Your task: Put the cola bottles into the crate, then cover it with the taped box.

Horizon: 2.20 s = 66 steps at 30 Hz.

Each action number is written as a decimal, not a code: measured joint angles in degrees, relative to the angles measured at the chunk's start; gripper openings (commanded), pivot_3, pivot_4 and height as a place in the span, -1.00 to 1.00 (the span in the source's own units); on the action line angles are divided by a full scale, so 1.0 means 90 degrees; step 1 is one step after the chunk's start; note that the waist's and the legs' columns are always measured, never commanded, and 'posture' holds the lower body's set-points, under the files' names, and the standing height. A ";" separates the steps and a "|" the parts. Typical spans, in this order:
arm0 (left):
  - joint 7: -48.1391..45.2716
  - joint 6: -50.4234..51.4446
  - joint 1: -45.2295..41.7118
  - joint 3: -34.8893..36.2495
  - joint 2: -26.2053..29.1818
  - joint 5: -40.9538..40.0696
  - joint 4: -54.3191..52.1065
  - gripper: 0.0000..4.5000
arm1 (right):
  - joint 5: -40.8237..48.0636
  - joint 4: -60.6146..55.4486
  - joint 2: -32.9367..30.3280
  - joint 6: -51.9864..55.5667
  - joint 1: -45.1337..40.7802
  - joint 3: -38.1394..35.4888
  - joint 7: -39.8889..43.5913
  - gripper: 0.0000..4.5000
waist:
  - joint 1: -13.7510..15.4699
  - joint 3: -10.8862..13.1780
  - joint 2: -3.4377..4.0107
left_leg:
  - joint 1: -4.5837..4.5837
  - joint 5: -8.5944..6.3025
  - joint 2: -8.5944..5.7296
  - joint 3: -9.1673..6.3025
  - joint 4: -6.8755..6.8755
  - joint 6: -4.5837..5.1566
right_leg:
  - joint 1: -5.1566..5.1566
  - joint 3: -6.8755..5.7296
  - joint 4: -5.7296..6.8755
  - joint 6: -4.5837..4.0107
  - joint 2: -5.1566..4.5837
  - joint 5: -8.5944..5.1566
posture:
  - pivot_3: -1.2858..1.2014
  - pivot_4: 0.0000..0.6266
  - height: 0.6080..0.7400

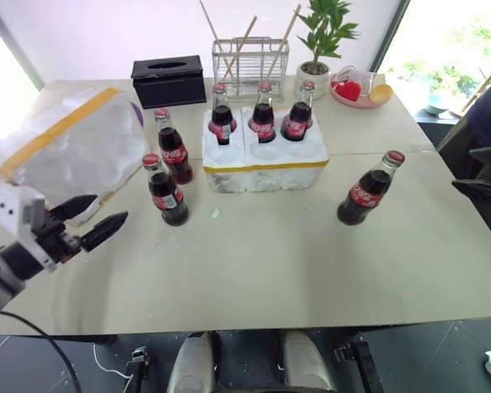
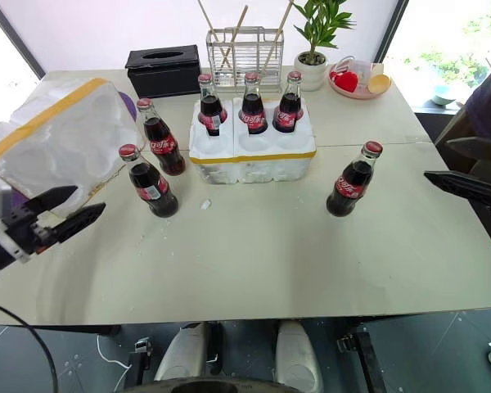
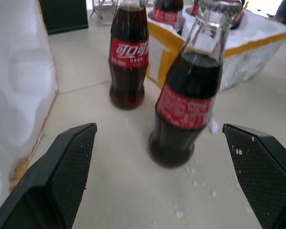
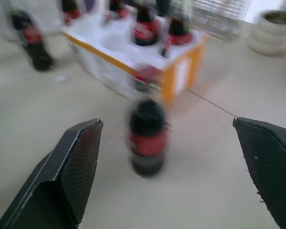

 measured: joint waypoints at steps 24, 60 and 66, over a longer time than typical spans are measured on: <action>-0.1357 -0.1458 -0.2590 -0.2780 -0.0624 0.1842 0.2458 0.26 | 0.3314 -0.2569 0.0163 0.1795 -0.0148 -0.0479 -0.2493 1.00 | 0.0002 -0.0001 -0.0020 | -0.0007 0.0002 -0.0003 0.0001 0.0007 0.0003 | 0.0005 0.0001 -0.0003 0.0003 -0.0004 0.0002 | 0.03 -0.52 1.00; 0.0241 -0.2890 -0.7257 -0.3874 -0.4286 0.3279 0.7409 0.26 | 0.2979 -0.3072 0.0716 0.0945 0.0334 0.0166 -0.3758 1.00 | 0.0110 0.0023 -0.0063 | -0.0039 -0.0012 -0.0012 -0.0025 0.0086 0.0028 | 0.0024 -0.0004 -0.0001 0.0020 0.0004 0.0013 | 0.03 -0.52 1.00; 0.0279 -0.3157 -0.7480 -0.3826 -0.4446 0.3518 0.7785 0.85 | 0.2885 -0.2928 0.0717 0.0834 0.0121 0.0521 -0.3852 1.00 | 0.0179 0.0018 -0.0056 | -0.0039 -0.0014 -0.0013 -0.0036 0.0079 0.0031 | 0.0026 -0.0008 0.0001 0.0021 0.0009 0.0012 | 0.03 -0.52 1.00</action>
